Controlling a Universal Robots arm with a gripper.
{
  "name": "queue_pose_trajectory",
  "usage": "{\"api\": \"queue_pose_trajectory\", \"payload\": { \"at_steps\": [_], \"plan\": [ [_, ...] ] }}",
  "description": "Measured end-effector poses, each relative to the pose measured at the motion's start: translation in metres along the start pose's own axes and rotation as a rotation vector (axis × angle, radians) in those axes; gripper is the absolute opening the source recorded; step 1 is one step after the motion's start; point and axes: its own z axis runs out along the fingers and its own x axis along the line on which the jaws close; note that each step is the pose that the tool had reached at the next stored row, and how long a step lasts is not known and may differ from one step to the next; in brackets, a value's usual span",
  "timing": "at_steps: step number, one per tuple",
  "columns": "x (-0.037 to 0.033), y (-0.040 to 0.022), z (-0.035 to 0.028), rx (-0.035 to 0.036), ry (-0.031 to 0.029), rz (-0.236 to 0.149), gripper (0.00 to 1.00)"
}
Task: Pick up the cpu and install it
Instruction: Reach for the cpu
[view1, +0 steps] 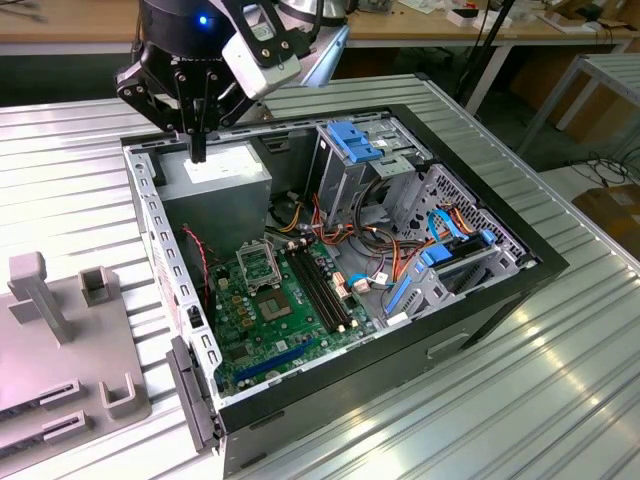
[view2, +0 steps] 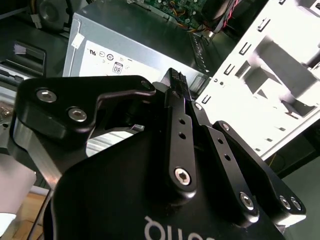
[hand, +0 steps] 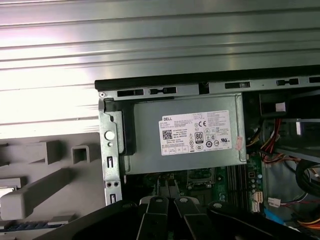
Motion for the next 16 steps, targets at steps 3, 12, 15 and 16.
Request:
{"api": "queue_pose_trajectory", "payload": {
  "at_steps": [3, 12, 15, 16],
  "plan": [
    [0.0016, -0.0038, -0.0001, -0.0001, 0.0000, 0.000, 0.11],
    [0.0170, -0.0075, -0.0002, -0.0001, 0.0000, 0.000, 0.11],
    [0.0200, -0.0077, -0.0003, -0.0001, -0.0001, 0.000, 0.11],
    [0.0207, -0.0078, -0.0003, -0.0001, -0.0001, 0.000, 0.11]
  ]
}}
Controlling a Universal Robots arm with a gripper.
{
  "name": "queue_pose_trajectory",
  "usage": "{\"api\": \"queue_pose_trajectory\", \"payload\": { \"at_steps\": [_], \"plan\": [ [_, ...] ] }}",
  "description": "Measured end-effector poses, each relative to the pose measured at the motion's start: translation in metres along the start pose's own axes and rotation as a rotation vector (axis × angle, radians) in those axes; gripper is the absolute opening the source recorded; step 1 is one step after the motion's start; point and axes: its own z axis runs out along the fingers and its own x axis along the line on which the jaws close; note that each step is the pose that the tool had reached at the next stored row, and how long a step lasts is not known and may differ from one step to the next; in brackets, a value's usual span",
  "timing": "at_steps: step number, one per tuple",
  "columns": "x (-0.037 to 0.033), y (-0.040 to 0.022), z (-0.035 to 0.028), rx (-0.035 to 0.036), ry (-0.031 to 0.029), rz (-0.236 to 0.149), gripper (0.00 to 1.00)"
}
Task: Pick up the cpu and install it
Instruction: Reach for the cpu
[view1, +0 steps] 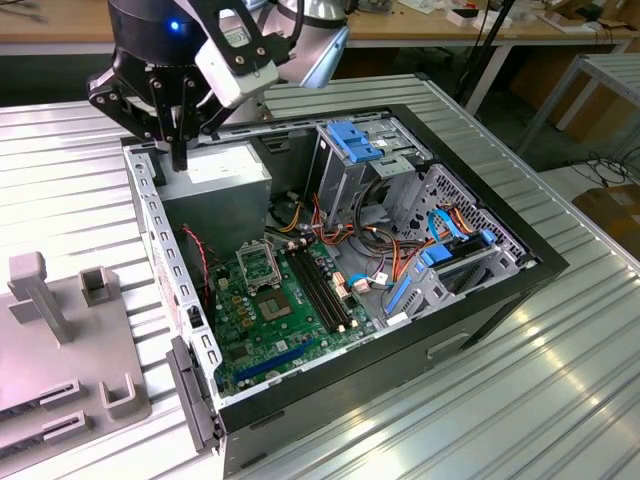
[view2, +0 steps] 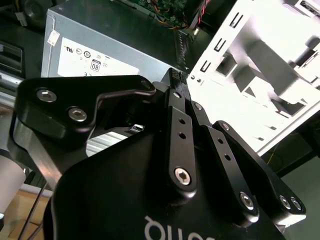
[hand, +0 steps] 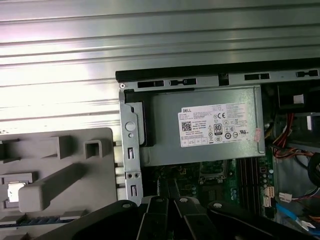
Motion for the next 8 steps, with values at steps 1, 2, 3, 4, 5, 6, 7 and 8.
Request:
{"api": "queue_pose_trajectory", "payload": {
  "at_steps": [1, 2, 3, 4, 5, 6, 7, 8],
  "plan": [
    [0.0010, -0.0001, 0.0000, 0.0000, 0.0001, 0.000, 0.11],
    [0.0017, -0.0001, 0.0000, 0.0000, 0.0001, 0.000, 0.11],
    [0.0024, -0.0002, 0.0000, 0.0000, 0.0000, 0.000, 0.11],
    [0.0033, -0.0003, 0.0000, 0.0000, 0.0000, 0.000, 0.11],
    [0.0041, -0.0003, 0.0000, 0.0000, 0.0000, 0.000, 0.11],
    [0.0051, -0.0004, 0.0000, 0.0000, 0.0001, 0.000, 0.11],
    [0.0059, -0.0005, 0.0000, 0.0000, 0.0001, 0.000, 0.11],
    [0.0070, -0.0005, 0.0000, 0.0000, 0.0001, 0.000, 0.11]
  ]
}}
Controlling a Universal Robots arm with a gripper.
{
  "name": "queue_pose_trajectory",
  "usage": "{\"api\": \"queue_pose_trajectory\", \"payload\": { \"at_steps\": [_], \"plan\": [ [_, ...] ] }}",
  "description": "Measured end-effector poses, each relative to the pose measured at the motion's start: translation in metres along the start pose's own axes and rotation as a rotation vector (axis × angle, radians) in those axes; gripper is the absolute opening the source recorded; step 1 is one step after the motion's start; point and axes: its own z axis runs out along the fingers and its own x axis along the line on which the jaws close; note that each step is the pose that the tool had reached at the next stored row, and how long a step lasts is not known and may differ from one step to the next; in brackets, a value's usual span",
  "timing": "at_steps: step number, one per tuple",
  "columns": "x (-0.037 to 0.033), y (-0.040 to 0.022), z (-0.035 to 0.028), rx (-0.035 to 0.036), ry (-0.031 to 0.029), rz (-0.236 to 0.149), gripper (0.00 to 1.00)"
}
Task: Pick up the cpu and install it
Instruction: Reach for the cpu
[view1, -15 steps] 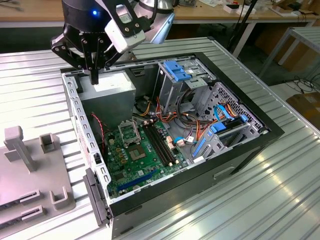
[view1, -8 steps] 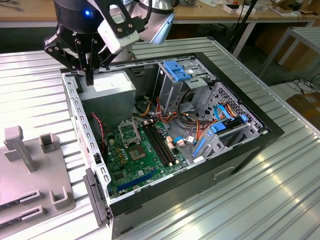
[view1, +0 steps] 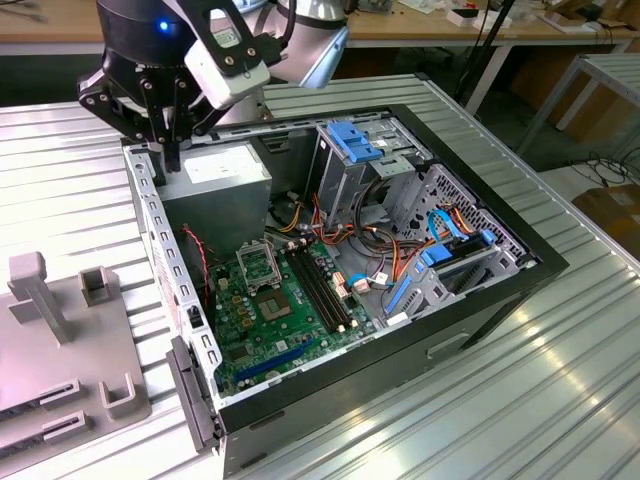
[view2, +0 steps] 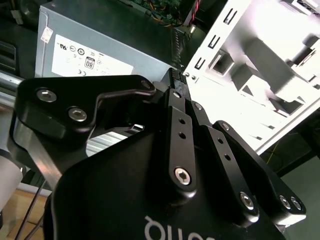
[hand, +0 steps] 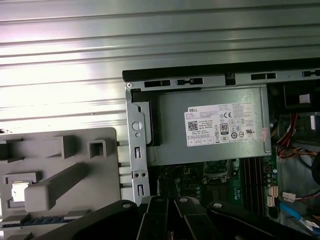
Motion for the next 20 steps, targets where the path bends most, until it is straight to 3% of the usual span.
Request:
{"api": "queue_pose_trajectory", "payload": {
  "at_steps": [20],
  "plan": [
    [0.0183, -0.0014, 0.0002, 0.0000, 0.0003, 0.000, 0.11]
  ]
}}
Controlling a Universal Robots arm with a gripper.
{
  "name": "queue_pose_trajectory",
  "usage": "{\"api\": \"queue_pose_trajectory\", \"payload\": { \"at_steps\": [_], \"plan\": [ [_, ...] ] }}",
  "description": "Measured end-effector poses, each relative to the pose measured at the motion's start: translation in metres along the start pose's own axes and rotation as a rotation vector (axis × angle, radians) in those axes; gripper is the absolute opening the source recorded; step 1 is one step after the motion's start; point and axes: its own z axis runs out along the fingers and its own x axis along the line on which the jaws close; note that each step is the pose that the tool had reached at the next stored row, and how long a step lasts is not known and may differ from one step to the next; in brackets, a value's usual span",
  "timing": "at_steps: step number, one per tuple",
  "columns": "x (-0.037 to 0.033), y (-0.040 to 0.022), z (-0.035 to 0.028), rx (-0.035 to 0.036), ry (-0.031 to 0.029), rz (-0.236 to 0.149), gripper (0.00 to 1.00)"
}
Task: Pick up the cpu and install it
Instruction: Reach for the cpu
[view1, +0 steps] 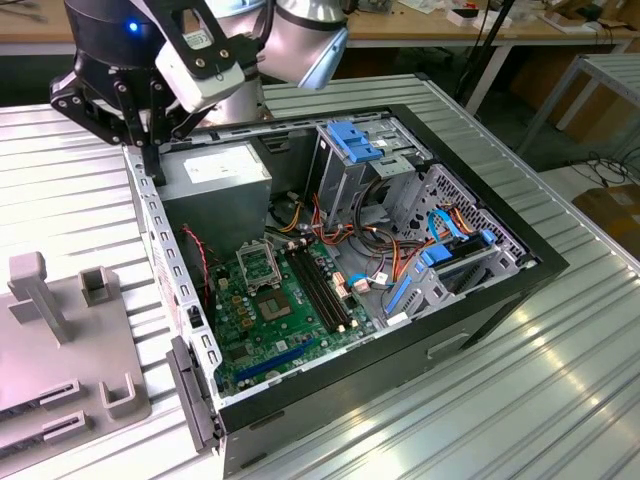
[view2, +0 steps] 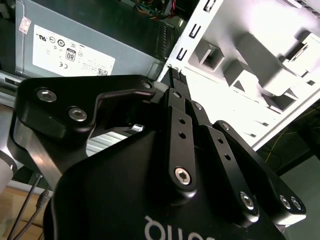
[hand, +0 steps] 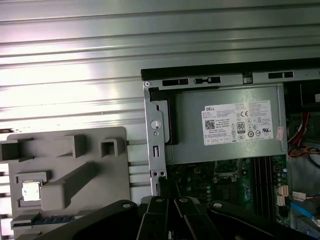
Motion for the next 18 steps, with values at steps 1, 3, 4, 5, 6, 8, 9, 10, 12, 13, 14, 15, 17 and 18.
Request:
{"api": "queue_pose_trajectory", "payload": {
  "at_steps": [1, 3, 4, 5, 6, 8, 9, 10, 12, 13, 14, 15, 17, 18],
  "plan": [
    [0.0006, 0.0000, 0.0000, 0.0000, 0.0001, 0.000, 0.11],
    [0.0023, -0.0002, 0.0000, 0.0000, 0.0002, 0.000, 0.11],
    [0.0033, -0.0002, 0.0000, 0.0000, 0.0002, 0.000, 0.11],
    [0.0041, -0.0003, 0.0001, 0.0001, 0.0002, 0.000, 0.11],
    [0.0051, -0.0004, 0.0000, 0.0001, 0.0002, 0.000, 0.11],
    [0.0067, -0.0005, 0.0001, 0.0000, 0.0002, 0.000, 0.11],
    [0.0074, -0.0006, 0.0001, 0.0001, 0.0002, 0.000, 0.11],
    [0.0082, -0.0006, 0.0001, 0.0000, 0.0002, 0.000, 0.11],
    [0.0097, -0.0007, 0.0001, 0.0000, 0.0002, 0.000, 0.11],
    [0.0104, -0.0008, 0.0001, 0.0000, 0.0003, 0.000, 0.11],
    [0.0112, -0.0009, 0.0001, 0.0001, 0.0003, 0.000, 0.11],
    [0.0119, -0.0009, 0.0002, 0.0000, 0.0003, 0.000, 0.11],
    [0.0150, -0.0011, 0.0002, 0.0000, 0.0003, 0.000, 0.11],
    [0.0163, -0.0012, 0.0002, 0.0000, 0.0004, 0.000, 0.11]
  ]
}}
